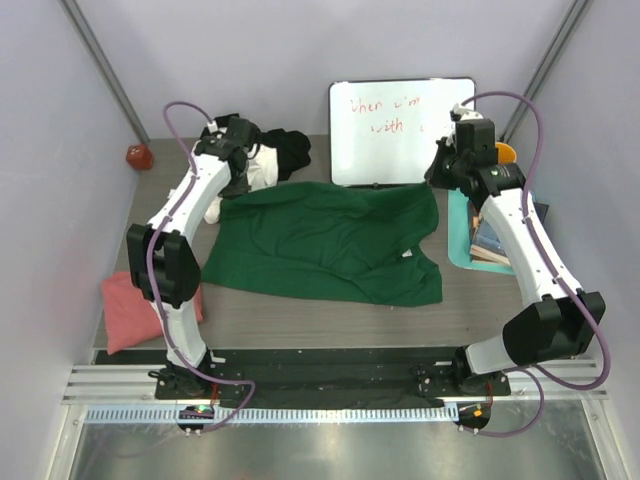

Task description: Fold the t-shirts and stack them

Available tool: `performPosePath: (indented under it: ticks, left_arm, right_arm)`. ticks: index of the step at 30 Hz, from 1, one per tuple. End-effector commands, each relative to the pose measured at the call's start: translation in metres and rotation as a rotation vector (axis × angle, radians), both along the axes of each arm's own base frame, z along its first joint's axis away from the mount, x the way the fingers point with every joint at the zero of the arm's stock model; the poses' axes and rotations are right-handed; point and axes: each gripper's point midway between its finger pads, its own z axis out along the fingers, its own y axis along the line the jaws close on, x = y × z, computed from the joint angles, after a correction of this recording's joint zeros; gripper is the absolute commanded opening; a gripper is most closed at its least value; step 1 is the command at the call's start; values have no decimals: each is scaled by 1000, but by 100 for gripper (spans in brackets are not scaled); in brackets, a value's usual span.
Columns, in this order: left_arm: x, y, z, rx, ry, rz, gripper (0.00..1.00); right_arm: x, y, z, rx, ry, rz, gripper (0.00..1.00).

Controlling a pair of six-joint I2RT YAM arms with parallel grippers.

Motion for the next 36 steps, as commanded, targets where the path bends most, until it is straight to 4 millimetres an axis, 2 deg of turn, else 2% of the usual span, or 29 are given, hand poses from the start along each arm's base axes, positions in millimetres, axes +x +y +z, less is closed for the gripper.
performPosePath:
  ticks: [1, 3, 6, 10, 15, 16, 21, 26, 30, 33, 36]
  left_arm:
    - [-16, 6, -1, 31, 40, 67, 0]
    - [-18, 10, -10, 57, 80, 95, 0]
    - [-23, 18, -11, 96, 111, 142, 0]
    - [-31, 31, -27, 136, 158, 193, 0]
    - [-31, 46, -52, 154, 237, 226, 0]
    - [-31, 49, -63, 166, 272, 228, 0]
    - [-30, 57, -79, 201, 325, 221, 0]
    - [-32, 58, -100, 221, 395, 198, 0]
    - [-32, 52, -106, 185, 410, 181, 0]
    - [-32, 46, -111, 156, 430, 135, 0]
    - [-35, 45, -113, 166, 451, 117, 0]
  right_arm:
    - [-31, 6, -18, 59, 90, 17, 1]
    - [-39, 8, -29, 71, 129, 21, 1]
    - [-50, 9, -35, 75, 148, 34, 1]
    - [-62, 7, -33, 73, 149, 36, 1]
    - [-67, 4, -45, 56, 203, 27, 1]
    - [-67, 5, -47, 61, 212, 29, 1]
    - [-72, 6, -55, 73, 247, 24, 1]
    - [-83, 10, -75, 92, 336, 32, 1]
    - [-90, 6, -87, 75, 381, 12, 1]
    - [-96, 0, -85, 65, 388, -28, 1]
    - [-103, 4, -77, 105, 374, -30, 1]
